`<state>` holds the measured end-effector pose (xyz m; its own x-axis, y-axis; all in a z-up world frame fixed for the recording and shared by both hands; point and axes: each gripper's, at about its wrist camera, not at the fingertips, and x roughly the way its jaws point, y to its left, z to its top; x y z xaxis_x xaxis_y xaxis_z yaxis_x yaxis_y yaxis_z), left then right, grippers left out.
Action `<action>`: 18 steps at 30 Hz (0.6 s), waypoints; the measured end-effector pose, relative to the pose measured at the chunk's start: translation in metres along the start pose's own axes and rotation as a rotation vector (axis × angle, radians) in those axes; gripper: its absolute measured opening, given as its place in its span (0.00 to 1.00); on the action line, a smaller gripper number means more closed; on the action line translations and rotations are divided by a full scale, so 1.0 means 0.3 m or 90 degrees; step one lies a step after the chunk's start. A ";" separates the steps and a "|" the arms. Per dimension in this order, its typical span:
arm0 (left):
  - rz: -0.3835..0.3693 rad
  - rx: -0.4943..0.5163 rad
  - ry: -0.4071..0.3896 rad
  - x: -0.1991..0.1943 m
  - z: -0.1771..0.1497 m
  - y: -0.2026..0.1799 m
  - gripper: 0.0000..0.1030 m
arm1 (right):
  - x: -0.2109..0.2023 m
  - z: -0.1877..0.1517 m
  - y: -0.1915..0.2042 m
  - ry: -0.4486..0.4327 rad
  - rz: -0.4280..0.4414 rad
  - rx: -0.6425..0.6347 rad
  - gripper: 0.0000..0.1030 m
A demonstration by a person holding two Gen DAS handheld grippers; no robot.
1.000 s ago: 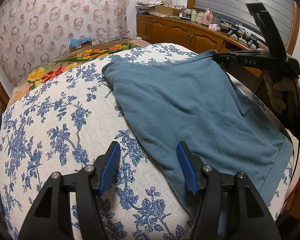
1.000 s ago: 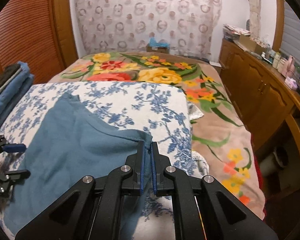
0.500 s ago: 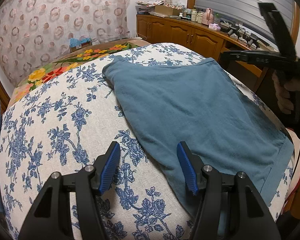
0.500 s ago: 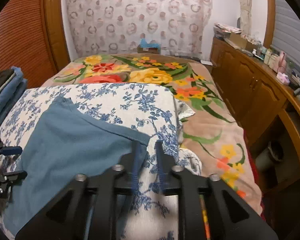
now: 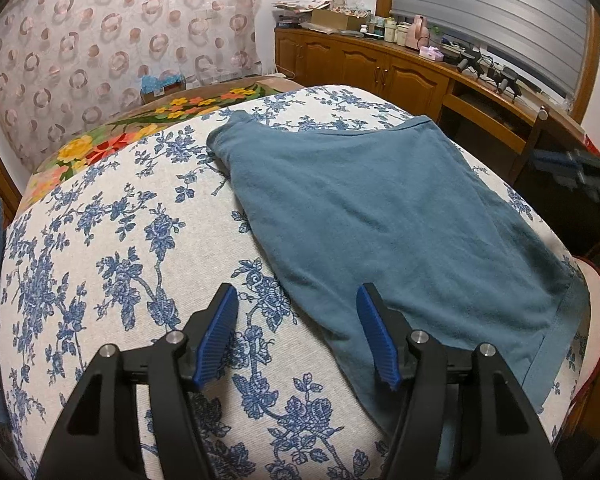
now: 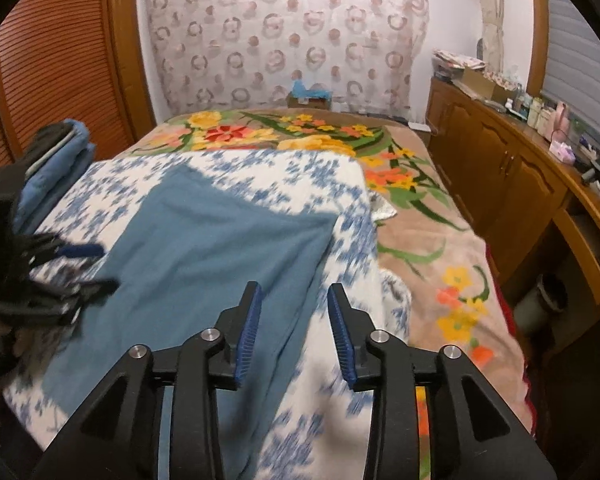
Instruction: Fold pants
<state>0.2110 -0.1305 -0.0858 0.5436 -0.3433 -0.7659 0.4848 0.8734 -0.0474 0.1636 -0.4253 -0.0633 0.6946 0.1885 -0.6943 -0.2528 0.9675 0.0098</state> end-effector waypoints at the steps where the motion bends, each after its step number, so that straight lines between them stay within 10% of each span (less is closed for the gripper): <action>1: 0.003 -0.003 0.000 -0.004 -0.003 0.003 0.60 | -0.006 -0.022 0.010 0.005 0.003 0.000 0.36; 18: -0.030 -0.014 -0.035 -0.237 -0.174 -0.105 0.60 | -0.110 -0.218 0.062 0.025 0.002 0.032 0.36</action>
<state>0.1213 -0.1157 -0.0633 0.5576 -0.4013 -0.7267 0.4952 0.8634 -0.0968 0.0919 -0.4246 -0.0871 0.6666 0.1859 -0.7219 -0.2197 0.9744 0.0481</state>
